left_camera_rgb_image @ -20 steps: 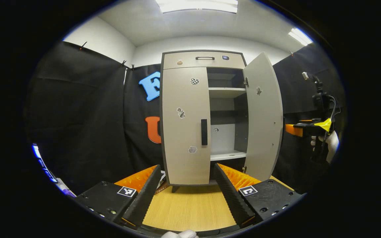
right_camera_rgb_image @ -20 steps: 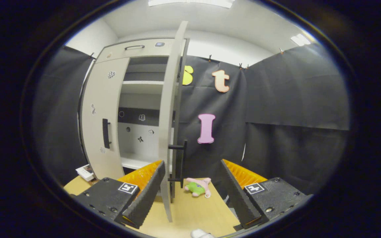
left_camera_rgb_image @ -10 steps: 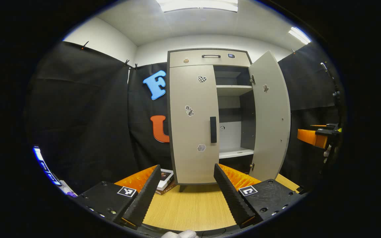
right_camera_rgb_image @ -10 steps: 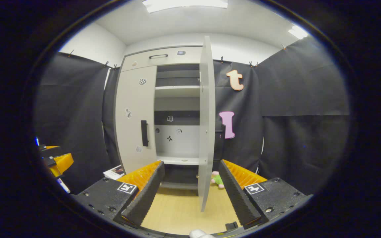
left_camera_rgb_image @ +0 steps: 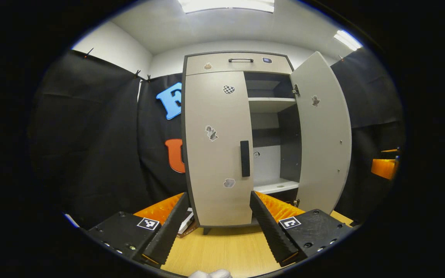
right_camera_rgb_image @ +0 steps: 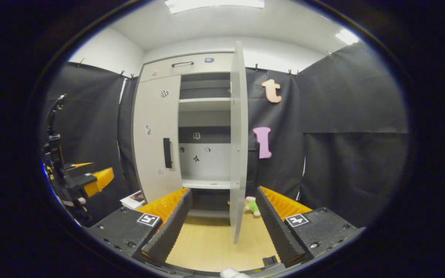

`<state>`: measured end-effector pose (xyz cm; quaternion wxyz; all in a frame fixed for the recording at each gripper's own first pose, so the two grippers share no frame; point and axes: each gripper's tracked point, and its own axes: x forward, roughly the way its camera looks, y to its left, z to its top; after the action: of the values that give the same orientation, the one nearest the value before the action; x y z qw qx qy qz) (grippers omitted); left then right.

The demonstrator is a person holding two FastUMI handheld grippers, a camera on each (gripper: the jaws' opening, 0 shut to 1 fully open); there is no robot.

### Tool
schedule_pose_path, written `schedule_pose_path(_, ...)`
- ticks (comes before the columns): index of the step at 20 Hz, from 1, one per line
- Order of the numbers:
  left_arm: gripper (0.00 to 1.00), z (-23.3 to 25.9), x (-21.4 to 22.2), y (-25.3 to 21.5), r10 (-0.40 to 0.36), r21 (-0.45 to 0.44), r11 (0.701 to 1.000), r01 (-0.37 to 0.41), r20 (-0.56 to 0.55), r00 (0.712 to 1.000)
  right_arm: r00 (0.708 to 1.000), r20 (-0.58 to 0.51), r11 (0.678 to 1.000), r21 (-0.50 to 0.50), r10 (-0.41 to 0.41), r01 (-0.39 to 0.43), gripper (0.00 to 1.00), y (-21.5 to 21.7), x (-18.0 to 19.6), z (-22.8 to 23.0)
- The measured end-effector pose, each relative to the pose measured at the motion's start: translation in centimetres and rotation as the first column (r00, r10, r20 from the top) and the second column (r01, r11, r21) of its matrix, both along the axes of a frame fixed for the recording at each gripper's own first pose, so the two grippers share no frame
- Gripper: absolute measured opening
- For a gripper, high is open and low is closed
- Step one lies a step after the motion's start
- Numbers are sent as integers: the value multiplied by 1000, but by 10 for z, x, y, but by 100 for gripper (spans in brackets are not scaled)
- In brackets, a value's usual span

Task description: Open the right door of the double-door shoe cabinet with the right hand, and open the left door with the left hand.

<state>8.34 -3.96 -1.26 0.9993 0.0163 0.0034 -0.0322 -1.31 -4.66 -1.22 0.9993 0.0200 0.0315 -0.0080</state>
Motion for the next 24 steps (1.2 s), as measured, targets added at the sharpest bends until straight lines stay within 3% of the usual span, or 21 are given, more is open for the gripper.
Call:
schedule_pose_path(6,96,11,101,-45,-35,-3,999,35,31,999,1000,6,1000,0,4,-4,100,-11,17,12)
schedule_pose_path(12,96,-3,191,-84,-56,-11,998,56,-8,998,1000,2,1000,-17,-11,11,100,-27,42,15)
schedule_pose_path(20,95,-8,263,-92,-28,-38,999,28,-14,999,1000,-29,1000,-27,3,-4,100,-30,69,8)
schedule_pose_path(22,87,-6,270,-90,-22,-44,999,21,-10,1000,999,-32,1000,-29,8,-9,100,-28,73,6)
schedule_pose_path(23,73,-9,273,-92,-27,-50,998,27,-13,1000,999,-33,1000,-29,10,-11,100,-28,76,6)
schedule_pose_path(24,75,-8,265,-90,-28,-44,999,28,-12,1000,999,-34,1000,-27,13,-14,100,-28,77,5)
